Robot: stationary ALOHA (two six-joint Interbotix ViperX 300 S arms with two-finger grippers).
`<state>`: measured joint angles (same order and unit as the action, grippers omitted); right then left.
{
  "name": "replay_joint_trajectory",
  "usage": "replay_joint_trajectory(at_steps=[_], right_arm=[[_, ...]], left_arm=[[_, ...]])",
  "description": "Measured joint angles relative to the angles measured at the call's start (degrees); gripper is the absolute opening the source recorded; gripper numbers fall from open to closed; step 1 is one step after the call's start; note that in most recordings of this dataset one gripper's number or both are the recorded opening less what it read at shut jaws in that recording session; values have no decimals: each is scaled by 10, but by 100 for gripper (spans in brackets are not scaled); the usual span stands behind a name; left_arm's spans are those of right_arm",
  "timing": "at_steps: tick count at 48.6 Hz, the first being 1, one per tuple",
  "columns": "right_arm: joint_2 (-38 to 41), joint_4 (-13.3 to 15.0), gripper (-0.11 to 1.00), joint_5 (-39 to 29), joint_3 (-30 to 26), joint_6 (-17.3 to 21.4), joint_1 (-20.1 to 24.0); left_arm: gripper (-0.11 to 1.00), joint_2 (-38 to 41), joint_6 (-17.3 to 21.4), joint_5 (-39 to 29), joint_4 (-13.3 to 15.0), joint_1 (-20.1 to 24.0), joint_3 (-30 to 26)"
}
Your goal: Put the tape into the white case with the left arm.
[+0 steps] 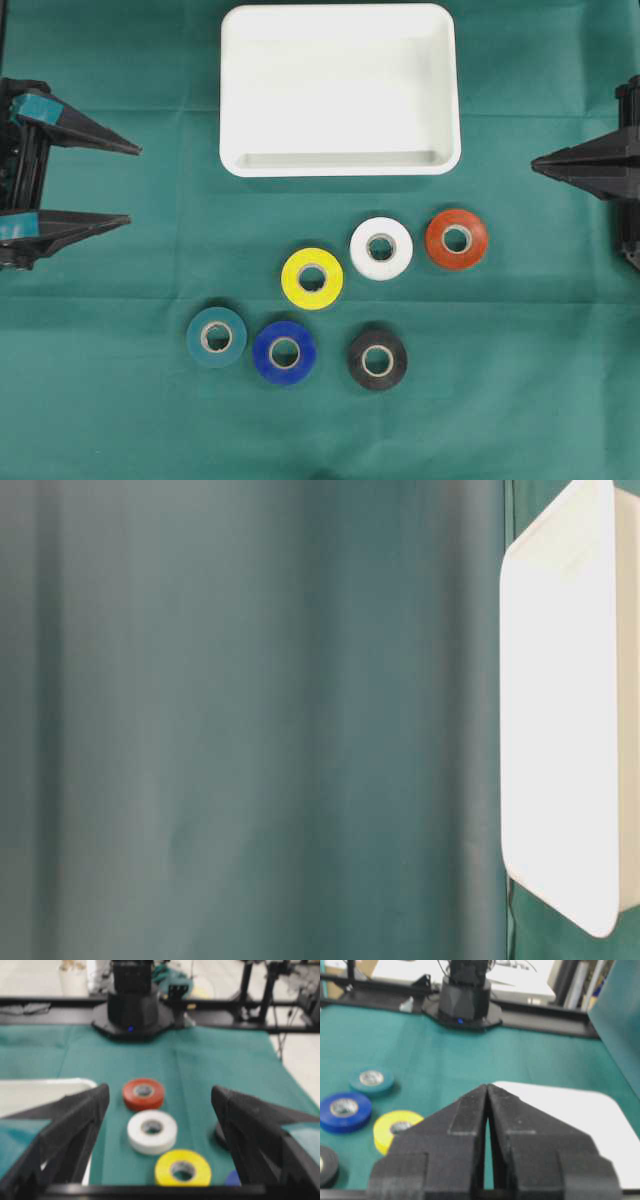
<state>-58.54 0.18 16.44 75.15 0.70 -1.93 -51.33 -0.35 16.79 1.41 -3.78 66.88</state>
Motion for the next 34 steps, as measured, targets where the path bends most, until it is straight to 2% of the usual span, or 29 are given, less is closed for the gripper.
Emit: replay_joint_trajectory(at_steps=[17, 22, 34], right_arm=[[-1, 3, -9, -11, 60, -2, -33], [-4, 24, -9, -40, 72, -4, -34], [-34, 105, -9, -134, 83, -2, -33]], left_arm=[[97, 70, -3, -7, 1, 22, -1], [97, 95, -4, -8, 0, 22, -11], [97, 157, -4, -46, 1, 22, -43]])
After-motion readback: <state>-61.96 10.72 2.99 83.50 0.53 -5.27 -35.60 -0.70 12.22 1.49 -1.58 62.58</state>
